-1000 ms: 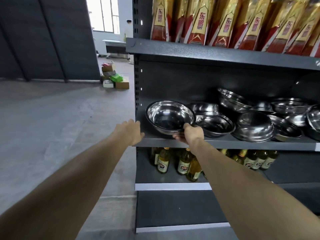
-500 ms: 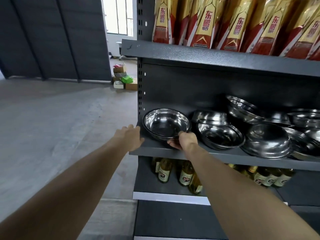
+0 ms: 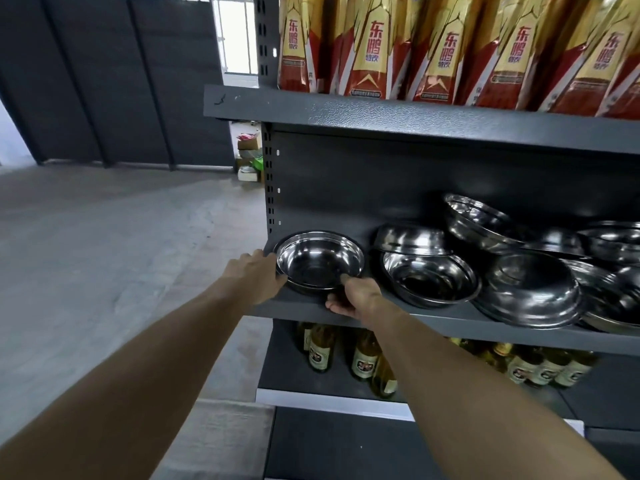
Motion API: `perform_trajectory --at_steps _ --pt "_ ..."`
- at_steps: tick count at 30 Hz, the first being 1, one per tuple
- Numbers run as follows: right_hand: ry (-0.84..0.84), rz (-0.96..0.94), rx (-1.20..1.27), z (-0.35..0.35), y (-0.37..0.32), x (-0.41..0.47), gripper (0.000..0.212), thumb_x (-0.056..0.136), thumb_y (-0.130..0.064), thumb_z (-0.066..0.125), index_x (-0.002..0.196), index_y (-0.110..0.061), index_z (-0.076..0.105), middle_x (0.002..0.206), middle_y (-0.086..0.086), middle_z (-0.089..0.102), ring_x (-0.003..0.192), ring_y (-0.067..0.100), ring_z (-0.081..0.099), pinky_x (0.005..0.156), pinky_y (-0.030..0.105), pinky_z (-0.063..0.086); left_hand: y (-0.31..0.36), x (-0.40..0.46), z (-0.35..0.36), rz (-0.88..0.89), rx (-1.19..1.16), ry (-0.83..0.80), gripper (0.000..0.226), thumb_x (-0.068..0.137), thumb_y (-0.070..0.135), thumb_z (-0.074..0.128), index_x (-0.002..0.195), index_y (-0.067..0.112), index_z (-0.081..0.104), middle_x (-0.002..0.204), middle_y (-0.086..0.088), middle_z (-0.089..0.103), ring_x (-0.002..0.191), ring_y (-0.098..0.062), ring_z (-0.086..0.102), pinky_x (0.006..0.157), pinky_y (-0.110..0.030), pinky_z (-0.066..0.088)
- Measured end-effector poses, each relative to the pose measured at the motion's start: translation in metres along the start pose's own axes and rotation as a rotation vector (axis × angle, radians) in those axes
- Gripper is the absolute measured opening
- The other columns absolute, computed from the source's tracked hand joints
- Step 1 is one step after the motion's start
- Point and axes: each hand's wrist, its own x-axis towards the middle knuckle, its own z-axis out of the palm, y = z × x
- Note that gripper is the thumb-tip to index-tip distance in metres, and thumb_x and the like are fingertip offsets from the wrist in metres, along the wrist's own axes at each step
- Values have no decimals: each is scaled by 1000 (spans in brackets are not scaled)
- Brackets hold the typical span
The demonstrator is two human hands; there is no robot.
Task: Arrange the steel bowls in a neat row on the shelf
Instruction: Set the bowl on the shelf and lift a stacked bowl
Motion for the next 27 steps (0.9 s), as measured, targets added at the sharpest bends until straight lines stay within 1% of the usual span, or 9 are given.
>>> perform_trajectory --at_steps 2,4,7,8,12,17,22,25,27 --pt "12 -3 -31 -9 -5 -3 28 103 -28 51 109 -2 59 80 15 68 60 23 68 45 26 57 9 1 -4 6 -2 4 51 97 53 40 136 19 47 127 -10 54 116 -31 54 90 -42 45" --pt "54 -15 -47 -20 -13 -4 28 102 -29 52 104 -2 60 76 14 67 56 22 67 44 26 57 19 3 -7 17 -5 6 52 97 53 40 137 20 46 129 -10 54 117 -31 54 92 -44 46" --pt "140 -63 -14 -44 -29 -5 29 101 -28 54 87 -3 60 68 12 65 52 21 64 40 25 54 40 9 -12 41 -17 19 54 96 54 40 138 20 46 132 -11 54 119 -31 53 96 -45 46" --pt "168 -80 7 -54 -34 -6 28 101 -28 54 87 -4 59 68 12 66 52 21 63 39 25 53 48 12 -14 51 -23 25 55 96 55 40 138 21 46 135 -10 53 121 -31 52 97 -46 46" --pt "270 -111 66 -105 -49 -11 26 100 -27 55 100 -2 63 81 15 70 51 20 62 41 26 52 92 24 -20 106 34 22 63 95 58 38 147 22 38 150 -9 42 135 -32 43 107 -47 39" --pt "378 -109 112 -176 -54 -18 28 102 -27 50 90 -4 61 70 9 67 47 16 59 38 23 49 151 36 -22 194 54 0 61 96 57 38 144 19 41 148 -11 43 133 -32 44 107 -45 39" --pt "443 -116 154 -226 -51 -21 30 101 -29 50 97 -4 65 72 8 68 48 16 60 39 21 49 203 43 -18 255 58 -18 68 97 58 35 153 21 28 155 -11 34 138 -32 38 110 -45 37" --pt "448 -109 189 -245 -51 -21 32 100 -32 52 95 -4 66 67 8 68 45 15 61 37 20 48 226 46 -14 287 58 -20 66 97 59 35 151 20 32 160 -9 25 139 -32 37 108 -46 39" --pt "444 -113 198 -253 -53 -19 35 100 -36 53 101 -3 66 67 8 70 47 16 63 39 21 49 237 49 -10 309 60 -18 66 97 59 35 151 21 32 161 -10 24 141 -30 34 108 -48 39"
